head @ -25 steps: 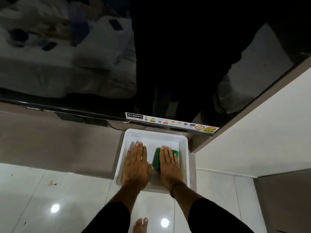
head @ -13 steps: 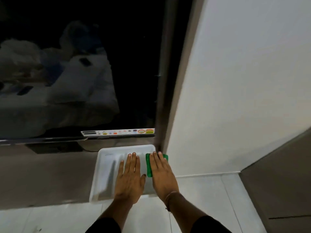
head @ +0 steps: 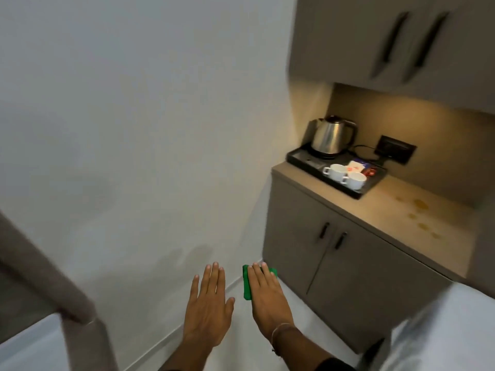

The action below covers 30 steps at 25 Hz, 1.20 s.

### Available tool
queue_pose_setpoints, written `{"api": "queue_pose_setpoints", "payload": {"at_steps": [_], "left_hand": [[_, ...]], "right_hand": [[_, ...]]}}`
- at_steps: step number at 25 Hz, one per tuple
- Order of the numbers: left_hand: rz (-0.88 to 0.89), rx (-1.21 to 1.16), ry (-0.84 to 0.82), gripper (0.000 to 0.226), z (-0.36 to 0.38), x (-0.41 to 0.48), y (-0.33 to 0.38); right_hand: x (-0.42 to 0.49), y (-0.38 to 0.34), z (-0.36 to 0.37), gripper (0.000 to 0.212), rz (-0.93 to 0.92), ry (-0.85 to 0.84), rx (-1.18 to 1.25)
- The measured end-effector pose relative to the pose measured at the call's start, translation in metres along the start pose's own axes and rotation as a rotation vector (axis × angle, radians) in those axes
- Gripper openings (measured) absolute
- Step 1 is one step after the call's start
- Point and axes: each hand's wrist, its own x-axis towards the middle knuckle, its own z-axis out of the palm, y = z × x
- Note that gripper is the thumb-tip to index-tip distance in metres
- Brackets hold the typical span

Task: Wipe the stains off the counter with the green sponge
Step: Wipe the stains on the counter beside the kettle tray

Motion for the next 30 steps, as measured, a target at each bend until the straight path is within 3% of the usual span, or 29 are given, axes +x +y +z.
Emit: {"api": "queue_pose_setpoints", "payload": {"at_steps": [5, 8, 16, 20, 25, 30], "left_hand": [[0.261, 0.004, 0.017, 0.103, -0.021, 0.07, 0.133], [0.417, -0.023, 0.078, 0.079, -0.03, 0.118, 0.196], [0.748, -0.084, 0.127, 0.079, -0.047, 0.281, 0.362], [0.833, -0.108, 0.092, 0.076, -0.05, 0.365, 0.427], [0.896, -0.099, 0.029, 0.077, -0.038, 0.431, 0.473], [0.937, -0.158, -0.046, 0.075, -0.017, 0.456, 0.481]], "right_hand": [[-0.016, 0.141, -0.069, 0.089, 0.284, 0.101, -0.053], [-0.022, 0.212, -0.097, 0.091, 0.421, 0.165, -0.097], [-0.002, 0.386, -0.145, 0.087, 0.737, 0.259, -0.133], [0.03, 0.453, -0.163, 0.081, 0.903, 0.211, -0.105], [0.062, 0.496, -0.162, 0.076, 0.948, 0.126, -0.063], [0.034, 0.496, -0.146, 0.08, 0.794, 0.094, 0.019]]}}
